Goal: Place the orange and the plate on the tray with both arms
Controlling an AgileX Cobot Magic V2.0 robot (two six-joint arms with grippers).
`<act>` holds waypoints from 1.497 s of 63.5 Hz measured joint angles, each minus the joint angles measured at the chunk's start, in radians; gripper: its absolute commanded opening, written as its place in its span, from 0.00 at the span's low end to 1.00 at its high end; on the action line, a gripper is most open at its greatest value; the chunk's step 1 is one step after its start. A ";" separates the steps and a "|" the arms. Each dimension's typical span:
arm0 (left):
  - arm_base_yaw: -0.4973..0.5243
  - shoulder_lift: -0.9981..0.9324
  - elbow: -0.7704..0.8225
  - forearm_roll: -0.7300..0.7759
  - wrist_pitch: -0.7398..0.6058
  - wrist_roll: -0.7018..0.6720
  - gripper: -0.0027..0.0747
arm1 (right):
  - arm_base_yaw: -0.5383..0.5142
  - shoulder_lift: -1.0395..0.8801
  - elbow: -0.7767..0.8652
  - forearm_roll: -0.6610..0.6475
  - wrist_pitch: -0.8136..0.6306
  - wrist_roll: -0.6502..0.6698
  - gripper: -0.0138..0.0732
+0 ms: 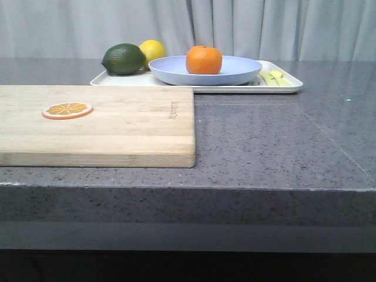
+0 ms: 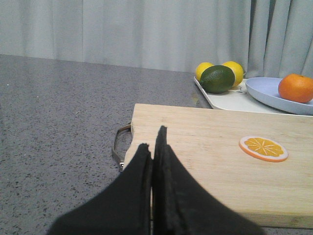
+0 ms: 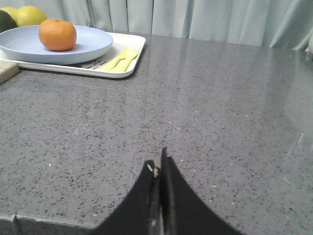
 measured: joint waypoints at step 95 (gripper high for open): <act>0.000 0.000 0.000 0.000 0.002 0.000 0.01 | 0.009 -0.012 0.090 -0.151 -0.205 0.231 0.08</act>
